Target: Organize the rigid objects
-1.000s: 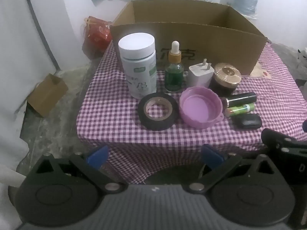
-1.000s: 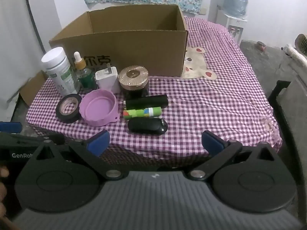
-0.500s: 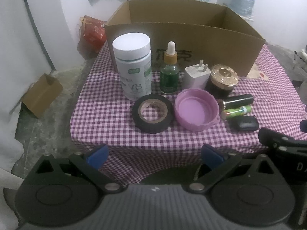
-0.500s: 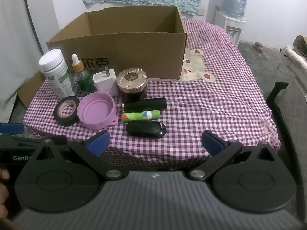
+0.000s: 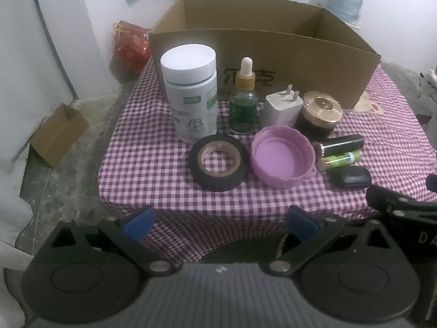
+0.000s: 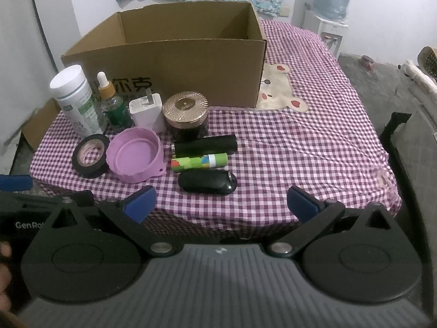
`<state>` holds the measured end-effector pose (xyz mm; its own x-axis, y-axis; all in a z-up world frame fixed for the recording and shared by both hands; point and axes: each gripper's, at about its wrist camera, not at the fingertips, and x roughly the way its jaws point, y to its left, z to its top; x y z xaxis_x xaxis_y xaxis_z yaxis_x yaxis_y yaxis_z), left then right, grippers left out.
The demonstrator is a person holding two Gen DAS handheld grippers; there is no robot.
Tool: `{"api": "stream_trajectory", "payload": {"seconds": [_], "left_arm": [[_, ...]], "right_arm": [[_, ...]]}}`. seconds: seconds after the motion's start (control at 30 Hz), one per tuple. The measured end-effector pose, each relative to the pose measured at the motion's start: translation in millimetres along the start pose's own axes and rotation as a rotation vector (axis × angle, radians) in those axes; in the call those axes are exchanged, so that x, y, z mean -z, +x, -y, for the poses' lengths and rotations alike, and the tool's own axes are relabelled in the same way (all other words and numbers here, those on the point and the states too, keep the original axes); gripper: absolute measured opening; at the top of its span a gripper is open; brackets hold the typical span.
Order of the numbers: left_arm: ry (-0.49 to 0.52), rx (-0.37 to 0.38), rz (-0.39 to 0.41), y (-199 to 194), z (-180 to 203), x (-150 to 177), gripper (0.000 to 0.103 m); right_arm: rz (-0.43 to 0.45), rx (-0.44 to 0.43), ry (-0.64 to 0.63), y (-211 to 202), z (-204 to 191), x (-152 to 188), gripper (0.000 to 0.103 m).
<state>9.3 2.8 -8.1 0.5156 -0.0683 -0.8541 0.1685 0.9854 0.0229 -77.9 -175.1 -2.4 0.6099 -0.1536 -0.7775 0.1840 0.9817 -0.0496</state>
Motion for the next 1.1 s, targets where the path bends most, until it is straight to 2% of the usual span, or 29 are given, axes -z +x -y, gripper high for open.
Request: {"api": "stream_trajectory", "payload": {"seconds": [1.1], "left_arm": [[0.001, -0.022, 0.024, -5.4, -5.0, -0.1, 0.103]], "right_arm": [[0.028, 0.003, -0.021, -5.1, -6.5, -2.1, 0.102]]}}
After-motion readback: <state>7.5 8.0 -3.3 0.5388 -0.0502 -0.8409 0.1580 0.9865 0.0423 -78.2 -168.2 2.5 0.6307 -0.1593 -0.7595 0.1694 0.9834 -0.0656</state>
